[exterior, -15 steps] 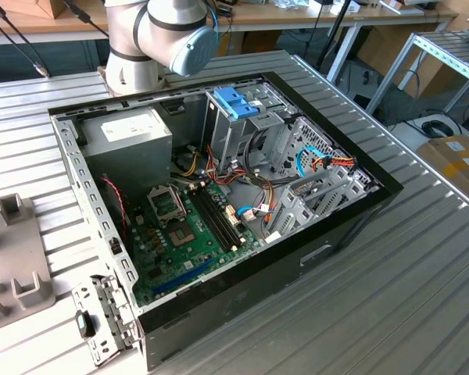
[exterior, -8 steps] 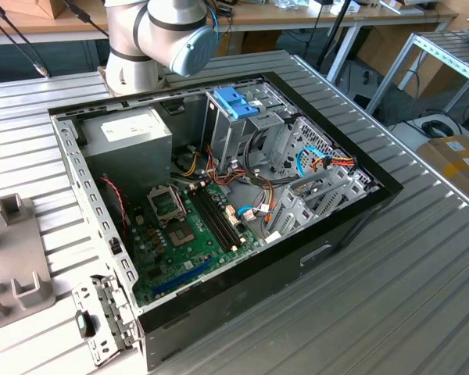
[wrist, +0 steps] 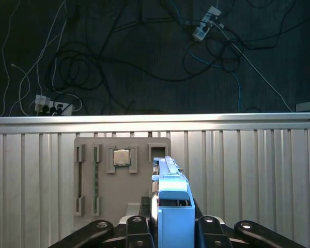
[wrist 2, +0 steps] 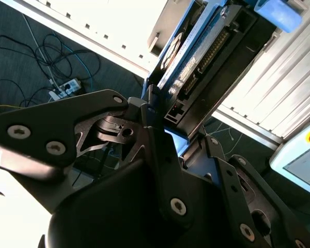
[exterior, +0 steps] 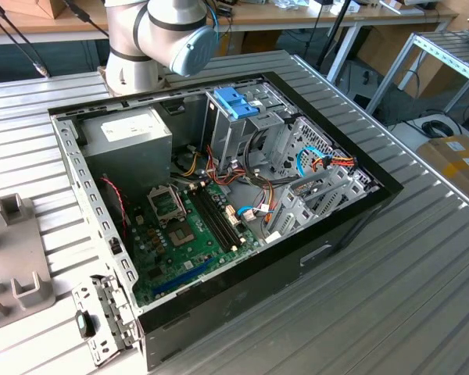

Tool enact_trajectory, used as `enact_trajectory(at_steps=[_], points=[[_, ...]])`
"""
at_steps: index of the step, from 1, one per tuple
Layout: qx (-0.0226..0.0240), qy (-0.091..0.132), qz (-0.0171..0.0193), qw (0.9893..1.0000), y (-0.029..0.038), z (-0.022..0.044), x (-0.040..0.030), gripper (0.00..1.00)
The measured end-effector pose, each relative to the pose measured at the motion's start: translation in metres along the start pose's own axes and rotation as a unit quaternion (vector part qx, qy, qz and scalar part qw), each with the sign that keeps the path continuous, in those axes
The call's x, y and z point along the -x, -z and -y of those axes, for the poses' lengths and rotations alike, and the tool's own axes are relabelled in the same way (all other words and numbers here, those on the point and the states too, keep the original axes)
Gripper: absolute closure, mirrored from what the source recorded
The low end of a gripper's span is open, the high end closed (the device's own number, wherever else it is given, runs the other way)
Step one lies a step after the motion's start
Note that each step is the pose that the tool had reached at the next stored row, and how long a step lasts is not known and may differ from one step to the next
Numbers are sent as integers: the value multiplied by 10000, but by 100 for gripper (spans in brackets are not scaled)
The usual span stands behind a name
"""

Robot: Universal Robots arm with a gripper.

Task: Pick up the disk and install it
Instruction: 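Pick up the disk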

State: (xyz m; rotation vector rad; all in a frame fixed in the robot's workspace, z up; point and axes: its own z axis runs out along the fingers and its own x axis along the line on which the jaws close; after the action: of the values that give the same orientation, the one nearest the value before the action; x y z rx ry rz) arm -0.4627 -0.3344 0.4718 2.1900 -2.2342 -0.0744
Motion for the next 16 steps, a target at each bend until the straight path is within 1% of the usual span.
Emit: enact_trajectory(at_steps=[16], points=[[0, 0, 0, 10000, 44, -2, 1, 63]])
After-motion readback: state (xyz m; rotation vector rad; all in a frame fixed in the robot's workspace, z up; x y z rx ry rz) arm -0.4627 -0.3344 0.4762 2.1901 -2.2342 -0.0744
